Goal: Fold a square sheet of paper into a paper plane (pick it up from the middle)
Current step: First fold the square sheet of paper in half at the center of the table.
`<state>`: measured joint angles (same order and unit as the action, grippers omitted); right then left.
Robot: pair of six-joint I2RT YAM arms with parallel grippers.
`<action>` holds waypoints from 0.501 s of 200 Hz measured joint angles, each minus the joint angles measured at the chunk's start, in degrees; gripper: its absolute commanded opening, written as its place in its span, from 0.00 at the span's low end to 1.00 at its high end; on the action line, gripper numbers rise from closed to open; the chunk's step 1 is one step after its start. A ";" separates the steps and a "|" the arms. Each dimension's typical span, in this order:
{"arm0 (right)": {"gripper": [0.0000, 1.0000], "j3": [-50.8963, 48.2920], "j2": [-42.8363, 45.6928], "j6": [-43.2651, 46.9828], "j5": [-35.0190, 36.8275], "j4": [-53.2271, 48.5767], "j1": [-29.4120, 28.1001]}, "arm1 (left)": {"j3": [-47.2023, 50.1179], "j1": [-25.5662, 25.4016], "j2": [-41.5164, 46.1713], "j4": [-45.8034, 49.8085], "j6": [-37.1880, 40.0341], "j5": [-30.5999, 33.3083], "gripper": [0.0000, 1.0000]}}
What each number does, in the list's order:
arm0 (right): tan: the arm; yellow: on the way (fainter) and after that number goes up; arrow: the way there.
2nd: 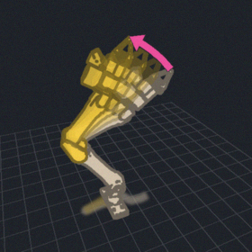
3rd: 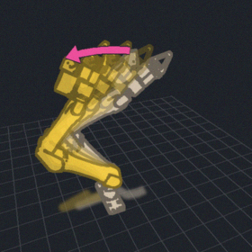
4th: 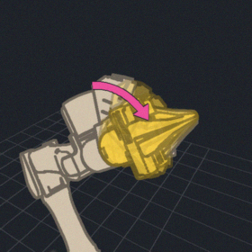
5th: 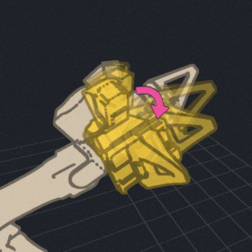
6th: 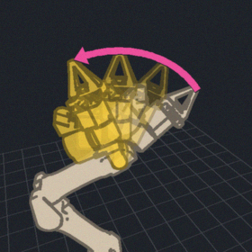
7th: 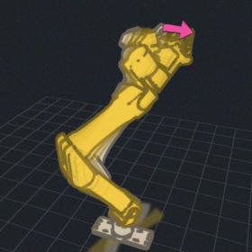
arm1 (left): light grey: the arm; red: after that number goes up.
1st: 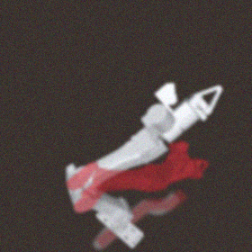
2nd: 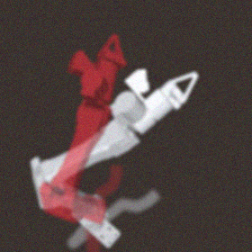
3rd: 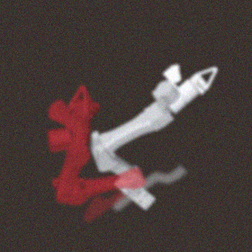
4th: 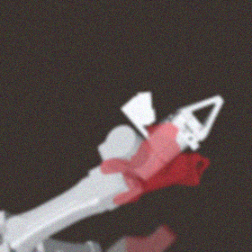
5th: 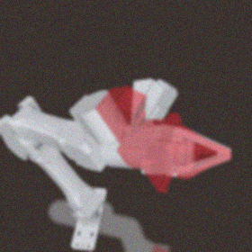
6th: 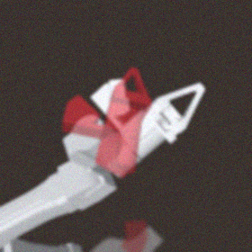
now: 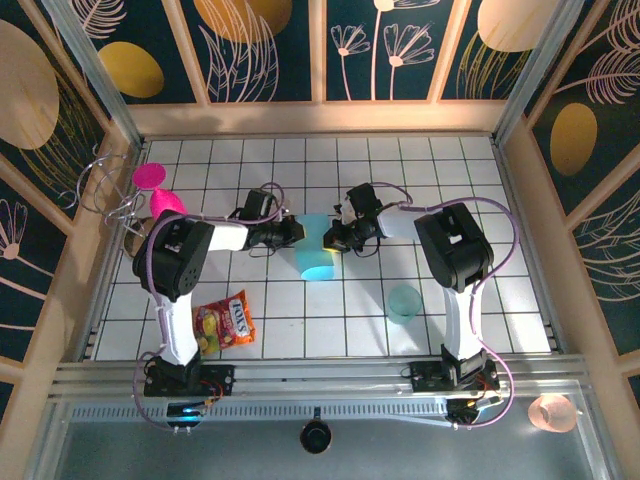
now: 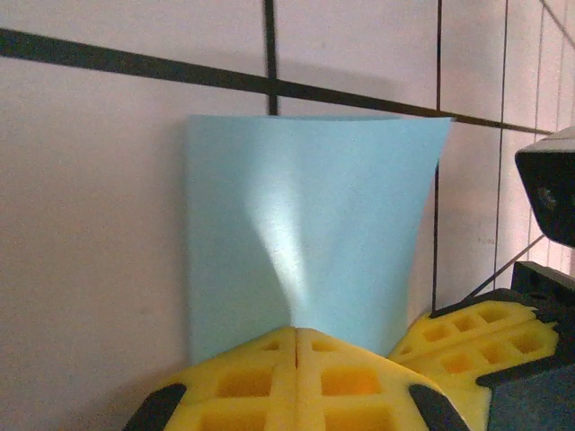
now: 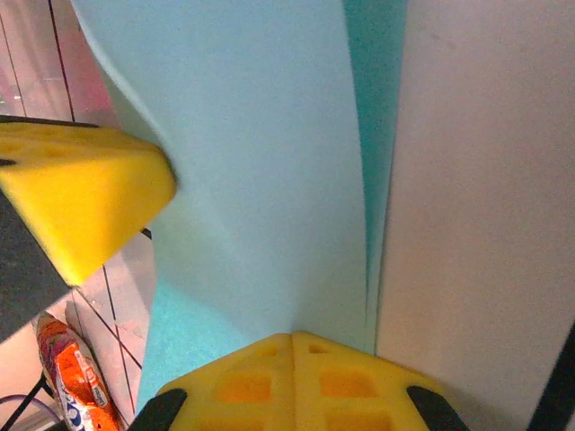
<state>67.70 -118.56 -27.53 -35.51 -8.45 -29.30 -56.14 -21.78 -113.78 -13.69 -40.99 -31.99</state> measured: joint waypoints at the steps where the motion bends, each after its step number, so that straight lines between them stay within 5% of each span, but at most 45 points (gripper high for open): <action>1: 0.00 0.00 0.00 0.00 0.00 0.00 0.00 | 0.15 0.15 0.07 -0.20 -0.02 -0.13 0.00; 65: 0.00 -0.26 0.02 0.00 -0.15 0.50 0.02 | 2.19 5.60 4.00 2.45 1.27 2.97 0.00; 100: 0.00 -0.33 0.02 0.00 -0.22 0.55 0.07 | -0.37 0.79 6.03 2.75 0.79 3.78 0.00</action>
<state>67.37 -118.54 -27.53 -35.73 -7.90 -29.23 -56.51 -20.99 -107.74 -10.94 -40.21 -28.21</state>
